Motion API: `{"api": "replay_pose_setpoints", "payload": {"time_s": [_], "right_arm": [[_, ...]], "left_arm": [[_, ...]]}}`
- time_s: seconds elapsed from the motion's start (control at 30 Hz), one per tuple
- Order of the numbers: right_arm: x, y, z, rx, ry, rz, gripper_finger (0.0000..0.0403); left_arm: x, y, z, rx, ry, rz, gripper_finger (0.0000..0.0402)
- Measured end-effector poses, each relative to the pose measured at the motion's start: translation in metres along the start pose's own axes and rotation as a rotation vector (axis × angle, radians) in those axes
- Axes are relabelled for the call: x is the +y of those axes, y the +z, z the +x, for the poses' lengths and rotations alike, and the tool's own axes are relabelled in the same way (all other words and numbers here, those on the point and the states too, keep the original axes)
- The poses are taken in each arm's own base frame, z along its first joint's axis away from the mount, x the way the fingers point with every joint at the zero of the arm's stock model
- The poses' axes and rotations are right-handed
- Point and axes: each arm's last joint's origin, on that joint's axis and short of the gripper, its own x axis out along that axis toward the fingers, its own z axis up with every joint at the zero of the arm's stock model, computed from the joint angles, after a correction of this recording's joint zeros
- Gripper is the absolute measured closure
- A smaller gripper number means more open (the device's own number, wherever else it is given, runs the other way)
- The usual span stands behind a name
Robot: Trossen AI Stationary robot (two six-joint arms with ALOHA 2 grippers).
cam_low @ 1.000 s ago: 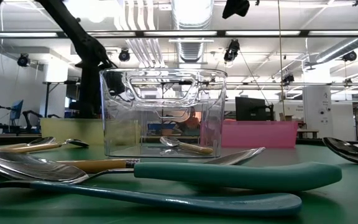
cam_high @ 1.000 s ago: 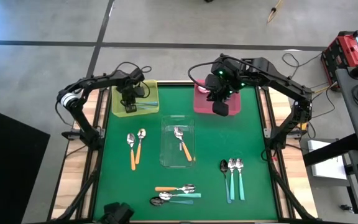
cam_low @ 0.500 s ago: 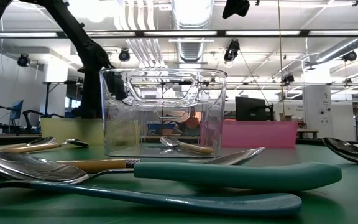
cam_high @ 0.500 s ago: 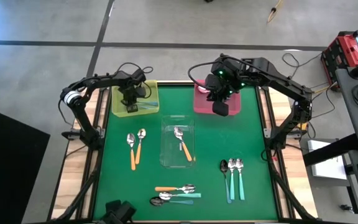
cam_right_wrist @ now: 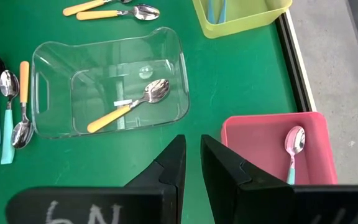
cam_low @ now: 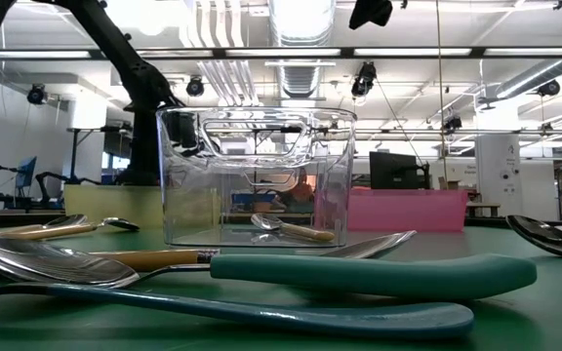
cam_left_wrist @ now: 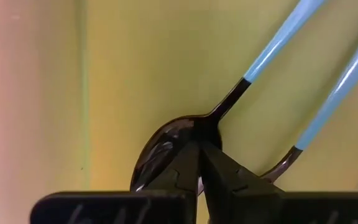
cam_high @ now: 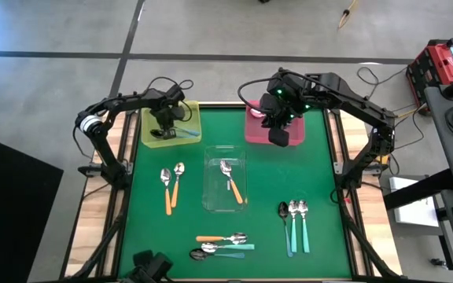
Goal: Sort silverware by color (type)
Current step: Adjust the blue spoon
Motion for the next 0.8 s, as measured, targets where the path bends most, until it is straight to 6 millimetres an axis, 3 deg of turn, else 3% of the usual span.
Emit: {"api": "replay_pose_setpoints", "payload": {"time_s": [0.17,0.8], "right_arm": [[0.0000,0.0000,0.0000,0.000,0.000,0.000,0.0360],[0.0000,0.0000,0.0000,0.000,0.000,0.008,0.0360]], "left_arm": [[-0.0016,0.0031,0.0000,-0.076,-0.075,0.049,0.0401],[0.0049,0.0082,-0.0022,-0.109,0.032,0.021,0.0401]]}}
